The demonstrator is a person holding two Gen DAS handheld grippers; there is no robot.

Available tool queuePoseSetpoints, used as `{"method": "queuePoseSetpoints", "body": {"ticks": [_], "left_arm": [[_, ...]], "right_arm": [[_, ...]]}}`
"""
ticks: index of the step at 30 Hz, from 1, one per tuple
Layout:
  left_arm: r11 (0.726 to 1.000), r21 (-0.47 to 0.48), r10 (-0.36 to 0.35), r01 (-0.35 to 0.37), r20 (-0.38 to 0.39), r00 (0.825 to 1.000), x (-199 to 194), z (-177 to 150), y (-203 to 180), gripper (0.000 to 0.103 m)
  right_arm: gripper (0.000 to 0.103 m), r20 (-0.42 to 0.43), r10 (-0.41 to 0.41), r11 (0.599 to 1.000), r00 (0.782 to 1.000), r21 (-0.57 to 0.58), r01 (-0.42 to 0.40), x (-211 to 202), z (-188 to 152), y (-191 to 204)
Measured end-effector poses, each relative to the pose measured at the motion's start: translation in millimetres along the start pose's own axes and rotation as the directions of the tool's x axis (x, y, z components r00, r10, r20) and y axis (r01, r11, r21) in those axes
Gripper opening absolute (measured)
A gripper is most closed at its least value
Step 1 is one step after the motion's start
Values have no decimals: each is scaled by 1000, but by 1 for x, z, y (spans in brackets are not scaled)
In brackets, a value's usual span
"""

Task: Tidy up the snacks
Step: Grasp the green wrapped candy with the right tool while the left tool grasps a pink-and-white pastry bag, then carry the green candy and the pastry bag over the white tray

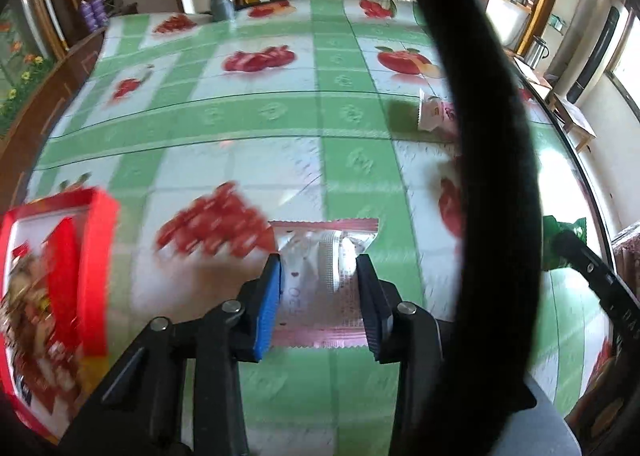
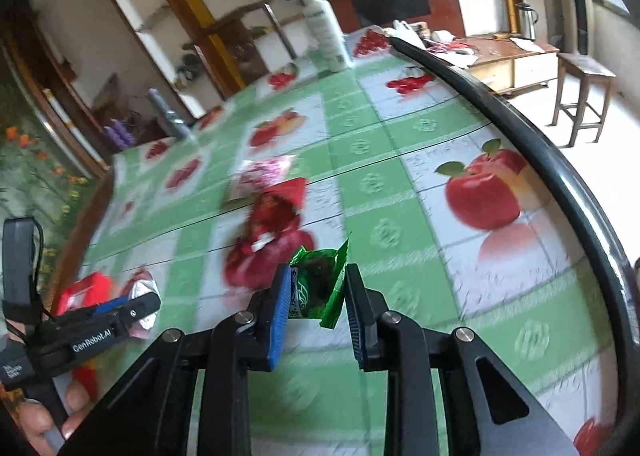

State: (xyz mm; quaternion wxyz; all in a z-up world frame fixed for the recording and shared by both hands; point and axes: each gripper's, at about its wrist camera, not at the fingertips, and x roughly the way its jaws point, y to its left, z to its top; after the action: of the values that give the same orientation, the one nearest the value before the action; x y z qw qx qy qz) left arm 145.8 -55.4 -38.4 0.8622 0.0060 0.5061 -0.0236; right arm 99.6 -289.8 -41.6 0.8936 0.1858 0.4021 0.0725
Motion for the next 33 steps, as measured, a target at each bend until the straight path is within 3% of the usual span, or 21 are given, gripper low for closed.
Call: {"method": "queuePoseSetpoints", "body": {"ticks": [11, 27, 33], "left_arm": [[988, -76, 145, -137, 112, 983, -68, -49, 40, 38], [981, -115, 169, -154, 140, 976, -104, -88, 63, 38], [982, -116, 169, -152, 158, 973, -116, -94, 66, 38]], "right_arm": [[26, -15, 147, 984, 989, -97, -148, -40, -42, 52], [26, -65, 206, 961, 976, -176, -215, -59, -75, 90], [26, -42, 206, 963, 978, -170, -210, -68, -73, 85]]}}
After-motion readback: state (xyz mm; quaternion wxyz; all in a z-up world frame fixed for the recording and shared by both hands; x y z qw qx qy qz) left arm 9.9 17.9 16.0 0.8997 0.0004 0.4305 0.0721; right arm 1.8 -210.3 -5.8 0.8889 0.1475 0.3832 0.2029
